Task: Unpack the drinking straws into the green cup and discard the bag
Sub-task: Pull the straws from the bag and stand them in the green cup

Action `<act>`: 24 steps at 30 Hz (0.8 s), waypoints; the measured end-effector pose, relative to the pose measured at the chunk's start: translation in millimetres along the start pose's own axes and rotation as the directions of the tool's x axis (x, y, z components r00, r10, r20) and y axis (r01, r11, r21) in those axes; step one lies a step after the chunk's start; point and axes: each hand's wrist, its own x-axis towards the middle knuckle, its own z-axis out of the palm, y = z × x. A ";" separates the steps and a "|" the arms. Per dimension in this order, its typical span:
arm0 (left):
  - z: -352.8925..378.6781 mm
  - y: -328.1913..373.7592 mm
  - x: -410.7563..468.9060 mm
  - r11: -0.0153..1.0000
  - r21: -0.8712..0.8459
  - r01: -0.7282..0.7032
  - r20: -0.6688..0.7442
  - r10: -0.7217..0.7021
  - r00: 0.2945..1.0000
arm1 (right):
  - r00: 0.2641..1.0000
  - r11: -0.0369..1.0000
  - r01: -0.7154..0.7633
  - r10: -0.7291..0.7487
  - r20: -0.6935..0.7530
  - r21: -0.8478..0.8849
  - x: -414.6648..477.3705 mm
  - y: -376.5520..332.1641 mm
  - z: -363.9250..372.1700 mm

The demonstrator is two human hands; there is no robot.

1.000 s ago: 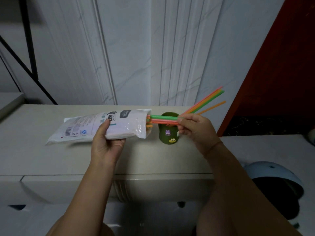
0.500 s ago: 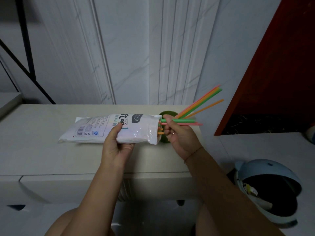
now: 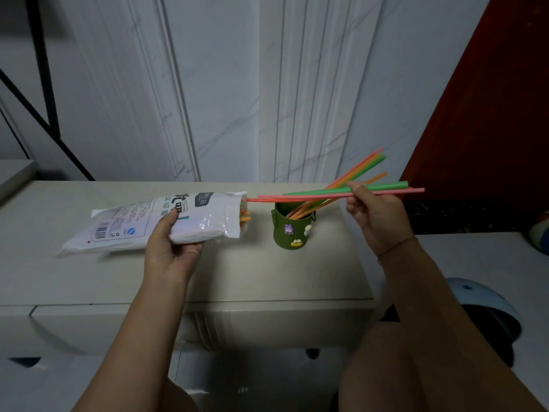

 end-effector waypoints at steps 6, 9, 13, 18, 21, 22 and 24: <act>0.4 -4.9 -2.8 1.000 -0.004 0.019 0.001 -0.019 1.000 | 0.996 0.999 0.028 -0.031 -0.079 -0.042 3.5 -9.4 -18.1; -0.2 -7.9 -2.8 1.000 -0.002 0.022 0.011 -0.022 1.000 | 0.992 0.994 0.066 -0.076 -0.100 -0.092 2.8 -14.0 -22.5; -0.1 -11.6 -4.6 1.000 -0.005 0.019 0.021 -0.019 1.000 | 0.985 0.974 0.118 -0.140 -0.100 -0.193 5.7 -15.0 -24.9; 1.2 -15.1 -5.6 0.999 -0.005 0.034 0.029 -0.034 0.999 | 0.988 0.936 0.137 -0.155 -0.029 -0.326 11.3 0.8 -13.8; 1.2 -17.1 -7.1 0.999 -0.010 0.041 0.037 -0.040 0.999 | 0.993 0.932 0.114 -0.117 0.014 -0.343 14.3 14.3 -2.5; 1.0 -17.5 -7.2 0.999 -0.006 0.042 0.039 -0.042 0.998 | 0.995 0.936 0.101 -0.097 0.027 -0.337 15.6 18.0 1.1; 0.6 -18.0 -7.5 0.999 0.010 0.045 0.045 -0.046 0.998 | 0.998 0.953 0.065 -0.055 0.042 -0.297 18.6 24.2 7.1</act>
